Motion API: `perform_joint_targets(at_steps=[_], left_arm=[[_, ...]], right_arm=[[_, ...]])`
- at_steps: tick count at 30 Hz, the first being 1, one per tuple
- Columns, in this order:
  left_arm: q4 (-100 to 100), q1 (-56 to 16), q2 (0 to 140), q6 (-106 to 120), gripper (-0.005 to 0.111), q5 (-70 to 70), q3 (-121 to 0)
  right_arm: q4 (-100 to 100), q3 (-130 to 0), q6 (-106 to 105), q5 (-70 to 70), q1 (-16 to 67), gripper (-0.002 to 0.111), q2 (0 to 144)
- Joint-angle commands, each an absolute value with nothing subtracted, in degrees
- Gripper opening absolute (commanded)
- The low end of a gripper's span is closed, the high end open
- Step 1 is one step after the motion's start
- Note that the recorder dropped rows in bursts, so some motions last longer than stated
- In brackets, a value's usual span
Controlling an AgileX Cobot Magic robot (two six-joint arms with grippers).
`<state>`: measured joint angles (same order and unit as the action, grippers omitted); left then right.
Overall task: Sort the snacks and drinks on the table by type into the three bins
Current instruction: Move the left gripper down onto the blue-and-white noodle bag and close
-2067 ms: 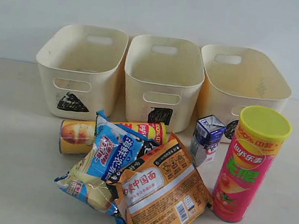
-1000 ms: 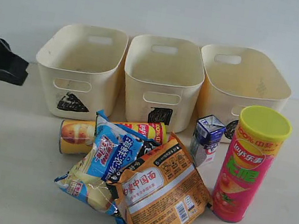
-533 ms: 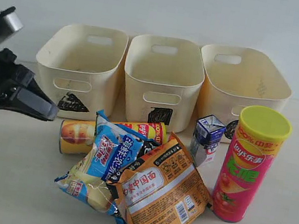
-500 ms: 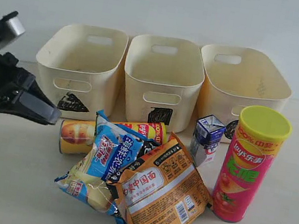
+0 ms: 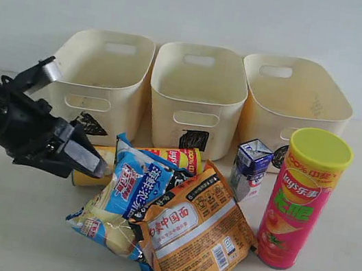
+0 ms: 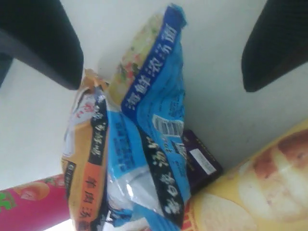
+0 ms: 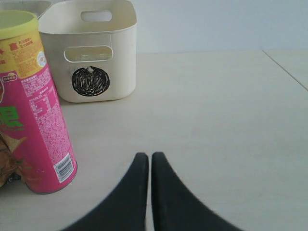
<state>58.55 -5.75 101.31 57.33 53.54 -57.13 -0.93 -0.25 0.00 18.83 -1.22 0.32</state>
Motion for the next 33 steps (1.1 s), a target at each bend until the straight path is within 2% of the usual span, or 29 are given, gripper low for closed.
perform_joint_targets(at_steps=[1, 15, 27, 33], left_arm=[[61.56, -8.09, 103.13, 58.31, 0.083, 47.58, -57.45], [71.15, -13.22, 109.48, 64.91, 0.083, 45.48, -57.45], [77.46, -13.36, 114.13, 69.19, 0.083, 44.81, -57.45], [78.40, -13.36, 114.40, 69.59, 0.079, 44.11, -57.45]], right_arm=[[-0.73, 0.00, 0.00, 18.45, -1.14, 0.000, 0.00], [-0.73, 0.00, 0.00, 18.45, -1.14, 0.000, 0.00], [-0.73, 0.00, 0.00, 18.45, -1.14, 0.000, 0.00], [-0.73, 0.00, 0.00, 18.45, -1.14, 0.000, 0.00]])
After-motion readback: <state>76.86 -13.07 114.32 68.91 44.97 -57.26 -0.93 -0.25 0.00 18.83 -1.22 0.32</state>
